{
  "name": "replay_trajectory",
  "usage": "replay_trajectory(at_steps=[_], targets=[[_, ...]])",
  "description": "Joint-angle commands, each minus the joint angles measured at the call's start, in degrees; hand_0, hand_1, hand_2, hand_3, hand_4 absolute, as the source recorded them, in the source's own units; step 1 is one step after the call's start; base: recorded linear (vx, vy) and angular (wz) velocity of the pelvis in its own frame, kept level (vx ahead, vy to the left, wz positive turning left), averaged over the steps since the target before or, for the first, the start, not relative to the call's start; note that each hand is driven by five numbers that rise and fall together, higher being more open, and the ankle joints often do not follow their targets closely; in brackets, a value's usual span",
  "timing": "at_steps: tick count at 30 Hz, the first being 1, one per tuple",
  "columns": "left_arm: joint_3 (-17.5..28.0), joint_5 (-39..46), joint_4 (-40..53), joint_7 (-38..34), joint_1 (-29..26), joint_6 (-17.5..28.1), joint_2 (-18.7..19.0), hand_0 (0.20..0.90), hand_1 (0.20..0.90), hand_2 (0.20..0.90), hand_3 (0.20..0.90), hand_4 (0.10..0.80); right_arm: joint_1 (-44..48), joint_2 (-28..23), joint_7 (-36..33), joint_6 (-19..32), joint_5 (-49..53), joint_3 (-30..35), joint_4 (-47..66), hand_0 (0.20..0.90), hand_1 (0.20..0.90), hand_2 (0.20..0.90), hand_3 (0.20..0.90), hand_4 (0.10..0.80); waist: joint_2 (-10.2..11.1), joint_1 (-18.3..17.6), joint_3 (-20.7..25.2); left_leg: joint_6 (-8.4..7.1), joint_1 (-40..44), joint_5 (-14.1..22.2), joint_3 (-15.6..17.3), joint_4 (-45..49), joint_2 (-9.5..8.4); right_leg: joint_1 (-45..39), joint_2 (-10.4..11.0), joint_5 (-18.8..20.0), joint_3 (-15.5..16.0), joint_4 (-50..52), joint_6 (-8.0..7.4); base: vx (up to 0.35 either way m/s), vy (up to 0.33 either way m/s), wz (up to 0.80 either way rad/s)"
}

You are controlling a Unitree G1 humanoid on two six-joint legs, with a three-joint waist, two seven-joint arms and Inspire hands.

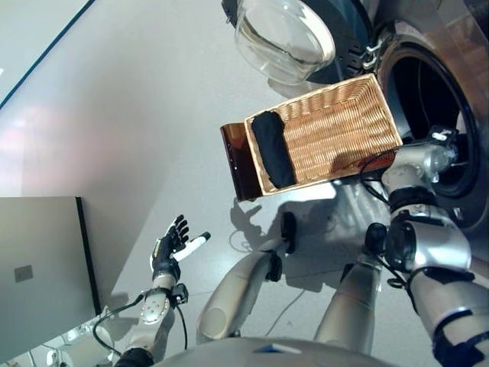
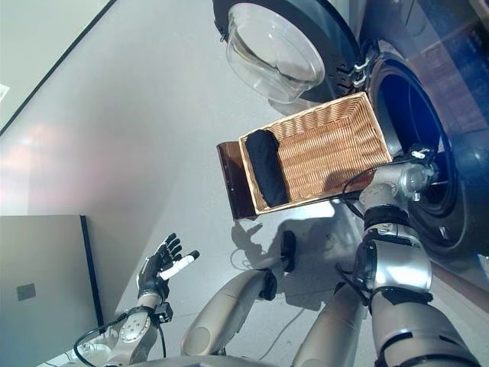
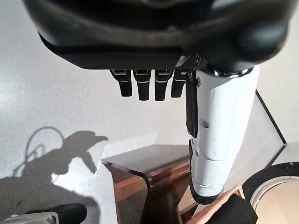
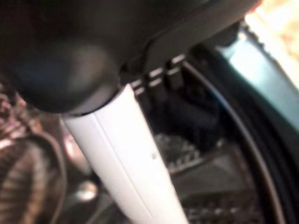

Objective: Pick up the clothes and place them into the washing machine

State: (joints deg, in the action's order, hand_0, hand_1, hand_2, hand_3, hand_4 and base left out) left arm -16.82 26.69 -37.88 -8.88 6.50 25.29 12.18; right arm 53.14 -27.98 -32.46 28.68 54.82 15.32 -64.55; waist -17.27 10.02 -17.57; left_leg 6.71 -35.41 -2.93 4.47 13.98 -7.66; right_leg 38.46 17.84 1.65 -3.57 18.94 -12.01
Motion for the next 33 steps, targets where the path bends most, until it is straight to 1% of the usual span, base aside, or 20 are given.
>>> replay_trajectory(at_steps=[1,2,5,6,10,13,17,18,23,28,31,33], targets=[[3.58,0.51,-0.84,-1.66,1.08,1.99,2.77,0.9,0.9,0.9,0.9,0.8,-1.14,-3.69,1.53,-0.17,-8.53,-6.83,0.04,0.9,0.9,0.9,0.9,0.8,0.36,1.48,3.0,-5.7,-3.03,1.6,-2.63,1.27,0.47,-0.6,-4.43,-3.17,3.8,3.21,8.45,-0.043,-0.077,0.11],[3.93,-0.3,-1.41,-1.53,0.57,1.49,3.26,0.9,0.9,0.9,0.9,0.8,-0.26,-4.66,0.73,-3.4,-11.86,-9.05,-4.53,0.9,0.9,0.9,0.9,0.8,1.13,1.61,2.73,-5.79,-3.01,1.56,-2.88,1.45,0.67,-1.06,-4.57,-2.97,4.14,3.0,8.49,-0.044,-0.083,0.08],[4.81,-0.98,-0.46,-0.97,0.8,1.2,4.38,0.9,0.9,0.9,0.9,0.8,0.52,-2.42,1.81,-7.15,-16.35,-14.27,-7.03,0.9,0.9,0.9,0.9,0.8,2.88,1.71,1.86,-5.87,-2.69,1.38,-3.26,1.77,1.16,-2.04,-4.93,-2.57,5.11,2.56,8.72,-0.03,-0.057,0.13],[5.19,-0.88,-0.14,-0.9,1.02,1.04,4.53,0.9,0.9,0.9,0.9,0.8,0.21,-0.71,2.45,-7.6,-16.4,-14.98,-6.78,0.9,0.9,0.9,0.9,0.8,3.66,1.79,1.67,-5.87,-2.56,1.41,-3.53,1.92,1.28,-2.46,-5.11,-2.55,5.38,2.46,8.81,-0.006,-0.041,0.02],[6.5,-1.68,0.1,-0.76,1.16,0.58,4.89,0.9,0.9,0.9,0.9,0.8,-0.23,2.96,3.92,-10.03,-21.01,-19.06,-8.16,0.9,0.9,0.9,0.9,0.8,6.87,2.17,1.02,-5.95,-2.47,1.45,-4.42,2.86,1.89,-3.67,-5.56,-2.58,6.75,2.32,9.07,-0.004,-0.056,0.05],[7.68,-2.51,0.28,-1.39,0.99,0.37,5.31,0.9,0.9,0.9,0.9,0.8,-0.3,5.22,3.82,-10.55,-22.77,-20.41,-8.26,0.9,0.9,0.9,0.9,0.8,8.91,2.61,0.54,-5.98,-2.55,1.6,-5.3,3.58,2.1,-4.22,-5.69,-2.55,7.81,2.22,9.34,-0.01,-0.062,0.13],[9.65,-3.94,0.49,-1.58,1.14,-0.26,6.02,0.9,0.9,0.9,0.9,0.8,0.11,6.87,4.97,-12.24,-25.25,-23.13,-10.02,0.9,0.9,0.9,0.9,0.8,11.8,3.72,-0.04,-6.13,-2.6,1.63,-6.89,4.16,2.44,-5.57,-5.92,-2.79,9.62,1.69,9.52,0.034,-0.077,0.19],[10.13,-4.01,0.18,-1.54,1.12,-0.54,6.19,0.9,0.9,0.9,0.9,0.8,0.29,7.2,4.89,-12.34,-25.41,-23.42,-10.39,0.9,0.9,0.9,0.9,0.8,12.61,4.03,0.13,-6.38,-2.11,3.64,-7.72,4.77,2.41,-6.28,-6.04,-4.65,9.47,2.15,9.23,0.112,-0.095,0.11],[12.55,-5.61,0.91,-1.85,1.13,-1.07,7.4,0.9,0.9,0.9,0.9,0.8,0.18,8.17,5.33,-12.77,-26.3,-24.21,-11.61,0.9,0.9,0.9,0.9,0.8,14.83,5.86,-0.97,-6.64,-2.72,3.84,-9.73,5.59,2.27,-7.1,-5.96,-5.56,11.67,2.59,9.44,0.03,-0.077,0.22],[15.38,-7.69,2.51,-3.26,0.74,-1.41,8.71,0.9,0.9,0.9,0.9,0.8,0.09,9.62,4.62,-12.94,-27.09,-24.92,-12.08,0.9,0.9,0.9,0.9,0.8,16.59,7.92,-2.51,-6.64,-4.45,3.95,-11.67,7.13,1.51,-7.1,-5.69,-6.82,13.71,4.24,9.65,0.015,-0.042,0.25],[16.38,-8.41,3.7,-4.19,-0.16,-1.31,9.14,0.9,0.9,0.9,0.9,0.8,0.0,9.47,3.76,-13.33,-27.79,-24.84,-13.2,0.9,0.9,0.9,0.9,0.8,16.96,8.78,-3.2,-6.79,-5.21,3.88,-12.46,7.51,1.08,-6.9,-5.53,-7.51,14.71,5.25,9.79,0.018,-0.048,0.23],[17.16,-8.97,7.22,-4.94,-0.36,-1.15,9.11,0.9,0.9,0.9,0.9,0.8,0.2,9.53,3.06,-13.45,-28.14,-24.64,-13.96,0.9,0.9,0.9,0.9,0.8,17.22,9.57,-3.79,-6.87,-6.17,3.99,-13.15,8.29,0.57,-6.69,-5.27,-8.36,15.92,6.33,10.01,0.047,-0.066,0.28]])
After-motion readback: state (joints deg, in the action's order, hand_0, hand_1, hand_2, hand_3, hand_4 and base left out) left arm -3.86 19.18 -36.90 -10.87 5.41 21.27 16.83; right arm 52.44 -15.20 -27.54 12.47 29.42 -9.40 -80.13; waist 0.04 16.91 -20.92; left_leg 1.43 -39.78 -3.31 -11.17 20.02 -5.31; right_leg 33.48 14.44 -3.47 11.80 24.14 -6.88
